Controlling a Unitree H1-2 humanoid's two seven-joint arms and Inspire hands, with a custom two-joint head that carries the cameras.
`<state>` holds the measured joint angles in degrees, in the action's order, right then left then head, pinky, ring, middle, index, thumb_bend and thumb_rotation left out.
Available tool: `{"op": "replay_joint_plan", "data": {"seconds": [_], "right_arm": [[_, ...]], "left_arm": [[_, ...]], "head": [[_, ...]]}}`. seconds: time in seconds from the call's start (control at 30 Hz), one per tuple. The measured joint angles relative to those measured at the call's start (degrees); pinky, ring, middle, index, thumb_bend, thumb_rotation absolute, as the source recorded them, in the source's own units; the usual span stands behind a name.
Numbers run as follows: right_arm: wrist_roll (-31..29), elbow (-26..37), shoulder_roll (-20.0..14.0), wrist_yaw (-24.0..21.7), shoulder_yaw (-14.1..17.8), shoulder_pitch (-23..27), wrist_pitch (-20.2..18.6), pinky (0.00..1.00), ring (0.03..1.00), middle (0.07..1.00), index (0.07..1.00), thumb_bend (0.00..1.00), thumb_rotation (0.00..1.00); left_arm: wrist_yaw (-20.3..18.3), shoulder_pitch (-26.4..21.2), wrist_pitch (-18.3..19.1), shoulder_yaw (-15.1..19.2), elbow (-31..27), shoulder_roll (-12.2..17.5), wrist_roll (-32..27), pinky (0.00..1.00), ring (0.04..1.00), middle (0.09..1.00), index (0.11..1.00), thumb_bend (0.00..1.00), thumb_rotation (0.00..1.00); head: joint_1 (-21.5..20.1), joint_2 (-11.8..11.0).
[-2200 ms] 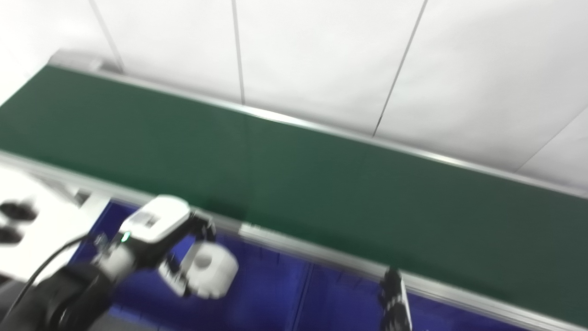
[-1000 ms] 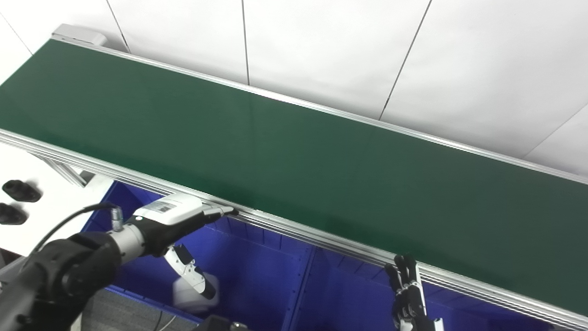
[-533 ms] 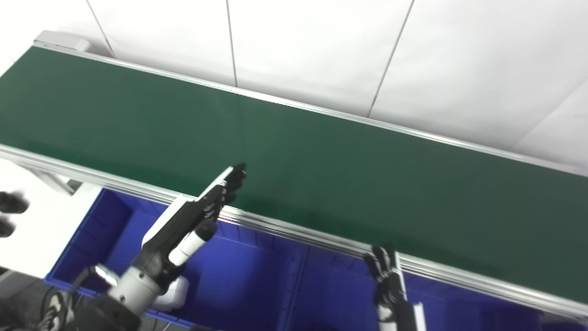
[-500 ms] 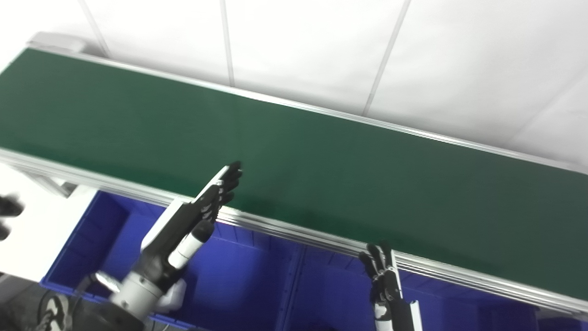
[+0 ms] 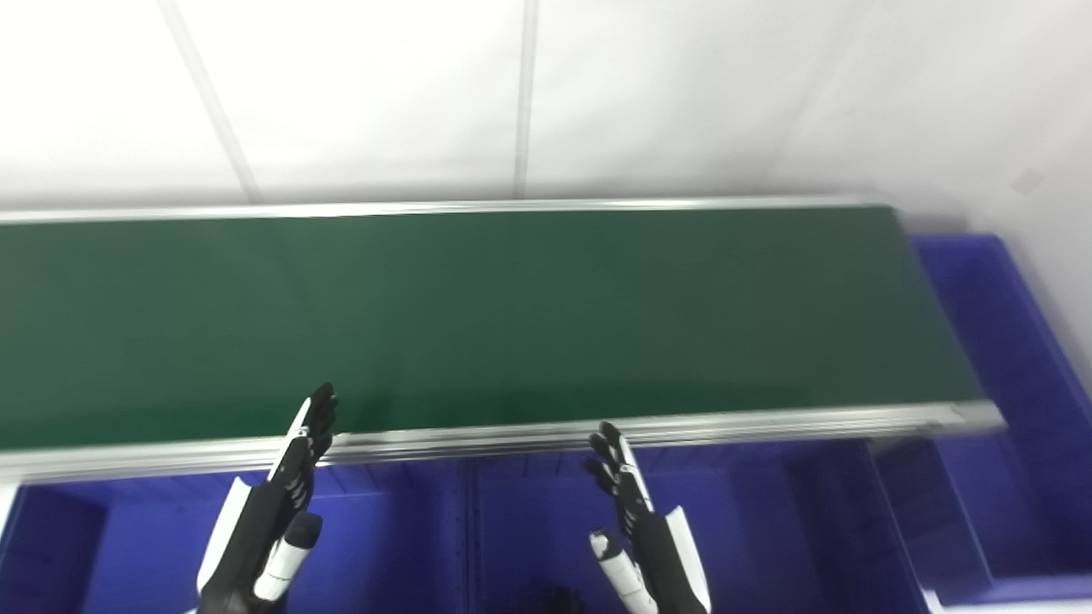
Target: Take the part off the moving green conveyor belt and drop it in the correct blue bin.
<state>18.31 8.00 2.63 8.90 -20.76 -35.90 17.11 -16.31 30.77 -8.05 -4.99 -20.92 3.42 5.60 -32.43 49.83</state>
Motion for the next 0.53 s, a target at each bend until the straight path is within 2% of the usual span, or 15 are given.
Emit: {"op": "replay_joint_plan", "data": {"seconds": [0.03, 0.13, 0.23, 0.4, 0.47, 0.53], "right_arm": [[0.22, 0.02, 0.00, 0.18, 0.00, 0.01, -0.01, 0.97, 0.935, 0.983, 1.000, 0.79, 1.00], [0.86, 0.18, 0.00, 0.54, -0.01, 0.00, -0.03, 0.96, 0.929, 0.973, 1.000, 0.79, 1.00], [1.31, 0.30, 0.00, 0.69, -0.03, 0.01, -0.49, 0.95, 0.923, 0.967, 1.000, 0.79, 1.00], [1.67, 0.49, -0.02, 0.68, -0.07, 0.02, -1.84, 0.94, 0.920, 0.963, 1.000, 0.79, 1.00], [1.68, 0.79, -0.03, 0.64, -0.11, 0.00, -2.02, 0.94, 0.914, 0.962, 1.000, 0.79, 1.00], [1.63, 1.45, -0.06, 0.43, -0.23, -0.07, -2.28, 0.95, 0.916, 0.967, 1.000, 0.79, 1.00]], "left_arm": [[0.36, 0.16, -0.15, -0.11, -0.02, -0.10, 0.37, 1.00, 1.000, 1.000, 1.000, 0.92, 1.00], [1.76, 1.07, -0.15, -0.43, -0.17, -0.15, 0.96, 1.00, 1.000, 1.000, 1.000, 0.90, 1.00], [1.95, 1.91, -0.09, -1.11, -0.44, -0.06, 0.98, 1.00, 1.000, 1.000, 1.000, 0.94, 1.00], [2.27, 2.05, -0.07, -2.01, -0.52, 0.00, 1.09, 1.00, 1.000, 1.000, 1.000, 0.95, 1.00], [2.80, 2.05, -0.07, -1.97, -0.55, 0.17, 1.05, 1.00, 1.000, 1.000, 1.000, 0.98, 1.00], [3.28, 2.17, 0.09, -2.02, -1.20, 0.11, 0.90, 1.00, 1.000, 1.000, 1.000, 0.99, 1.00]], "head": [[1.13, 0.96], [2.10, 1.58], [2.20, 1.93], [2.98, 2.28], [4.13, 2.90], [8.76, 4.56]]}}
